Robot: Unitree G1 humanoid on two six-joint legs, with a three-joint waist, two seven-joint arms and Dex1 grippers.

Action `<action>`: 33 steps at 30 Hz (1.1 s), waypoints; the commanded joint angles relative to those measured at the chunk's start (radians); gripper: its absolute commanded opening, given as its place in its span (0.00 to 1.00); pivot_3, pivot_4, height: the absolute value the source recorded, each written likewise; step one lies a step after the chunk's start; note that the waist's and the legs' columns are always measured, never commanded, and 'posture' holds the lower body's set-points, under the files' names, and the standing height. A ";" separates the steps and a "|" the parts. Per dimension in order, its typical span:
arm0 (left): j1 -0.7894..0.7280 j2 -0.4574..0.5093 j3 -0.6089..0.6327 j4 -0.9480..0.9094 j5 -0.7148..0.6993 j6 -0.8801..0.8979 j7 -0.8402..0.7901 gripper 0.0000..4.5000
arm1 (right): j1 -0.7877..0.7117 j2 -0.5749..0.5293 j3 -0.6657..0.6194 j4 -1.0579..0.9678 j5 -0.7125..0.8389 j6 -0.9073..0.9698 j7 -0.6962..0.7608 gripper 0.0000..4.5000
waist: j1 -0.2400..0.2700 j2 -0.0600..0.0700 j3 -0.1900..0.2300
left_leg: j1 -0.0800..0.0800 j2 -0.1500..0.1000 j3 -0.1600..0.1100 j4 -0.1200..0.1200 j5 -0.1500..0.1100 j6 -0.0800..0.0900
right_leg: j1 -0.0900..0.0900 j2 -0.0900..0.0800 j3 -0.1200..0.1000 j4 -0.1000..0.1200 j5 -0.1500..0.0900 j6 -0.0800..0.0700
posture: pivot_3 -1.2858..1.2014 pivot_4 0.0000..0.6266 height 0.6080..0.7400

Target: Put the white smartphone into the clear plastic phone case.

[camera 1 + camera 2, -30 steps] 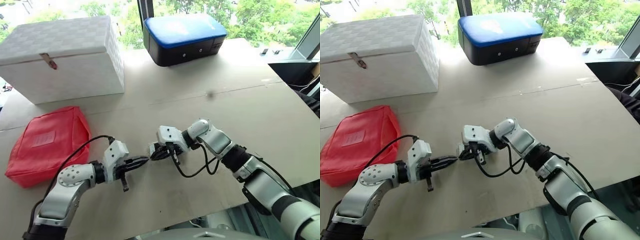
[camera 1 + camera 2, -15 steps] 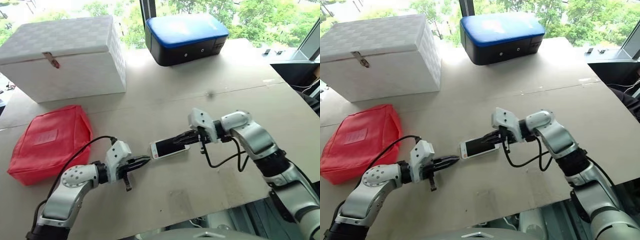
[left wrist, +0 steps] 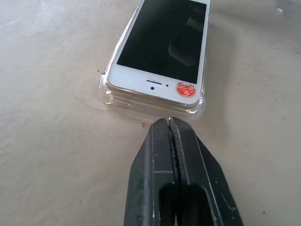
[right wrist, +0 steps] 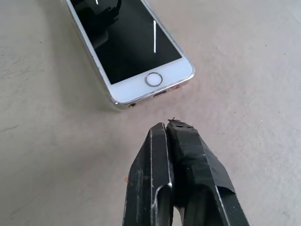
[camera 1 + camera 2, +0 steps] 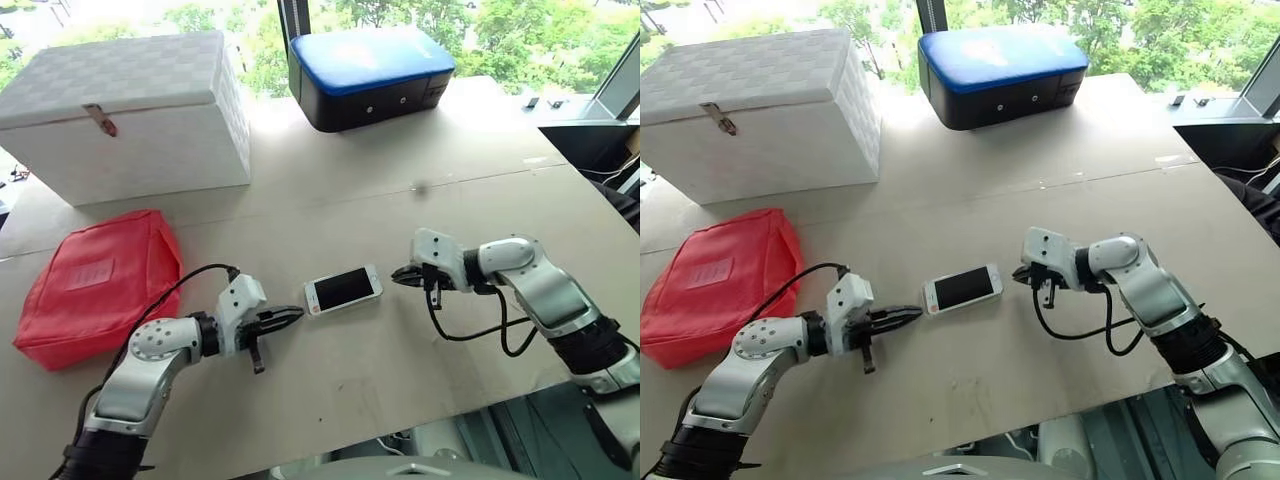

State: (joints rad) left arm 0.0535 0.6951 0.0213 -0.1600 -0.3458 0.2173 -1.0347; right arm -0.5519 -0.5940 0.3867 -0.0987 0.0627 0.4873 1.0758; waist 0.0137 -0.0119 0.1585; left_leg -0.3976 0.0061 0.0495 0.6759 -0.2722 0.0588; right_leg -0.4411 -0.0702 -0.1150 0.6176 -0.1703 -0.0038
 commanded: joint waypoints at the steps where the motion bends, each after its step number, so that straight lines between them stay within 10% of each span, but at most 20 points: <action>1: -0.001 0.014 0.007 0.019 0.013 -0.018 -0.003 0.01 | -0.033 0.022 0.015 0.013 -0.015 -0.036 -0.004 0.00 | 0.000 0.000 0.000 | 0.000 0.000 0.000 0.000 0.000 0.000 | 0.000 0.000 0.000 0.000 0.000 0.000 | 0.52 0.24 1.00; 23: -0.015 -0.007 -0.014 0.017 0.025 -0.032 0.001 0.01 | -0.096 0.172 0.123 0.109 -0.070 -0.142 0.062 0.00 | -0.001 0.000 0.000 | 0.001 0.000 0.000 0.000 0.000 0.000 | 0.000 0.000 0.000 0.001 0.000 0.000 | 0.52 0.24 1.00; 33: -0.012 0.009 0.150 -0.025 -0.192 0.087 -0.038 0.01 | 0.013 0.003 -0.064 0.018 -0.055 -0.107 0.017 0.00 | 0.008 0.000 0.001 | -0.001 0.000 -0.001 0.000 0.000 -0.001 | -0.001 -0.001 0.000 0.001 0.000 0.000 | 0.52 0.24 1.00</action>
State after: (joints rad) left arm 0.0600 0.6988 0.1472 -0.1292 -0.4790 0.2806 -1.0624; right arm -0.5462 -0.5750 0.3789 -0.0154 -0.0250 0.3726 1.0950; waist 0.0217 -0.0123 0.1596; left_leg -0.3999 0.0059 0.0488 0.6763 -0.2717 0.0579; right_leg -0.4418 -0.0713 -0.1153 0.6173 -0.1705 -0.0040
